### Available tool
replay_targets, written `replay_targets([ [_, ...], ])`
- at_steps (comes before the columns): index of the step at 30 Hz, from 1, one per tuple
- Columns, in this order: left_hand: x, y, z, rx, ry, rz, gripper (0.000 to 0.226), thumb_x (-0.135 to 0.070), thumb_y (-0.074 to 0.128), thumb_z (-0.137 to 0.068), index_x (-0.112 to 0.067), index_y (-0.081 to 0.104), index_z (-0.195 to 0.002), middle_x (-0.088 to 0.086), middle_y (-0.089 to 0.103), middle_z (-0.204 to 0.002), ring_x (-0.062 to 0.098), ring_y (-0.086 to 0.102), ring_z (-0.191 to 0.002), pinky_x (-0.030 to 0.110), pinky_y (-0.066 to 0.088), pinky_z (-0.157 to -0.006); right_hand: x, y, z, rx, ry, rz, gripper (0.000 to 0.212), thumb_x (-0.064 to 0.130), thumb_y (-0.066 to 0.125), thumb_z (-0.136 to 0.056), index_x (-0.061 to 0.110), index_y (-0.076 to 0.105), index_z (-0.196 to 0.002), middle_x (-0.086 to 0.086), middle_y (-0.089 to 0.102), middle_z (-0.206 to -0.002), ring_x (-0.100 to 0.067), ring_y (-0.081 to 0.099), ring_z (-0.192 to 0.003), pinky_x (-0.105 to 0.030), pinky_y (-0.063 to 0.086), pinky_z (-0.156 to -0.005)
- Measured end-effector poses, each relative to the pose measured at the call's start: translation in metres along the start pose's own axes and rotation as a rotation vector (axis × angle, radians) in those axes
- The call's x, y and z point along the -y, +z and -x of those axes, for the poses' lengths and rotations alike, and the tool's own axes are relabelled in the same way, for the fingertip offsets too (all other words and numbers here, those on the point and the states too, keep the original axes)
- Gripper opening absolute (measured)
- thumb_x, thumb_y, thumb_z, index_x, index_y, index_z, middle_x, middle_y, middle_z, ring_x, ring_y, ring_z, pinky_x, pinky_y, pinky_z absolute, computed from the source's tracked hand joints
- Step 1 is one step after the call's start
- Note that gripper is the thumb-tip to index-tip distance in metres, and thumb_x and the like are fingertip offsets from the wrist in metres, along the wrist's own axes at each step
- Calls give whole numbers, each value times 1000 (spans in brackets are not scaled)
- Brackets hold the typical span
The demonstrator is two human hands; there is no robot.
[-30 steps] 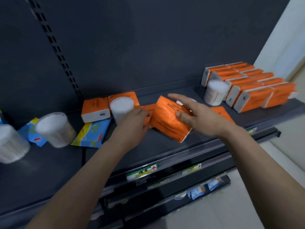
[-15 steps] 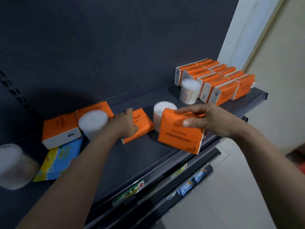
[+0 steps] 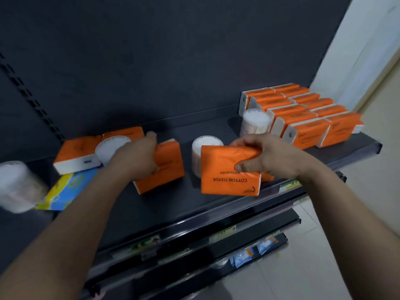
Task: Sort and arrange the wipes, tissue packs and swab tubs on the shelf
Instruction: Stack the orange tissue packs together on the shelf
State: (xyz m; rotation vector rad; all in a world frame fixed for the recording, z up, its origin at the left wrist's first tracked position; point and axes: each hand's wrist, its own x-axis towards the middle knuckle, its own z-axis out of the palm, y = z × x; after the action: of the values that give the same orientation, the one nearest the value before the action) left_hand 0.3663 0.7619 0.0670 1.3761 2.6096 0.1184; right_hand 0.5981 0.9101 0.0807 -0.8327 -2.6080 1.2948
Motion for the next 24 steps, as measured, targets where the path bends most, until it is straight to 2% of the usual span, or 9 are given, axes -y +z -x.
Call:
replay_targets([
  [2,-7,-11,20,-71,-69,-15,53,-25,76,-71,-14,42,-110,6,53,-96,24,50,-86,33,40,-70,-6,-12,0,18,-53,10,40,20,75,-77,28,58,-112,6,64,-99,-9,64,-87,-27,55,-78],
  [4,-18,-19,41,-121,-126,19,51,-24,78,-68,-15,43,-103,8,55,-97,26,51,-84,34,41,-71,-12,-25,3,33,-121,31,39,18,74,-77,29,58,-111,8,61,-94,-2,62,-82,-15,52,-71],
  [7,-45,-25,70,-183,-168,99,50,-23,77,-68,-15,45,-106,4,53,-96,21,47,-83,34,40,-73,-25,-45,9,32,-174,87,37,20,73,-77,34,57,-107,14,55,-87,13,52,-76,-2,41,-63],
  [8,-58,-26,78,-208,-164,123,50,-24,78,-68,-16,47,-107,1,53,-96,20,47,-84,34,40,-74,-31,-50,10,28,-177,79,37,23,74,-76,38,57,-104,13,56,-88,8,54,-80,-6,43,-67],
  [10,-85,-25,88,-254,-131,164,49,-26,78,-68,-19,49,-106,-2,53,-95,19,49,-85,32,38,-73,-43,-61,12,5,-172,85,38,33,74,-68,42,58,-101,10,59,-91,-12,55,-90,-26,46,-79],
  [11,-100,-23,90,-264,-106,175,47,-27,77,-68,-20,49,-105,-3,53,-95,18,49,-85,31,37,-73,-50,-67,15,-5,-174,84,39,32,74,-67,43,58,-101,8,59,-91,-16,54,-89,-30,46,-77],
  [16,-169,-15,67,-277,46,201,44,-31,75,-71,-27,47,-106,-9,50,-97,14,50,-89,30,40,-75,-79,-105,41,-52,-170,73,37,15,74,-74,32,59,-103,5,63,-86,-7,59,-70,-23,48,-63],
  [19,-206,-11,42,-253,143,214,44,-33,73,-73,-29,48,-109,-11,51,-100,12,50,-92,29,39,-78,-105,-134,58,-105,-88,29,39,11,74,-76,30,59,-106,6,64,-91,-7,63,-75,-21,51,-64],
  [24,-260,4,3,-210,346,253,43,-32,72,-74,-27,49,-110,-10,50,-107,14,49,-93,32,43,-81,-147,-175,80,-243,56,80,40,14,74,-76,36,56,-105,7,59,-96,-14,60,-84,-28,50,-72],
])
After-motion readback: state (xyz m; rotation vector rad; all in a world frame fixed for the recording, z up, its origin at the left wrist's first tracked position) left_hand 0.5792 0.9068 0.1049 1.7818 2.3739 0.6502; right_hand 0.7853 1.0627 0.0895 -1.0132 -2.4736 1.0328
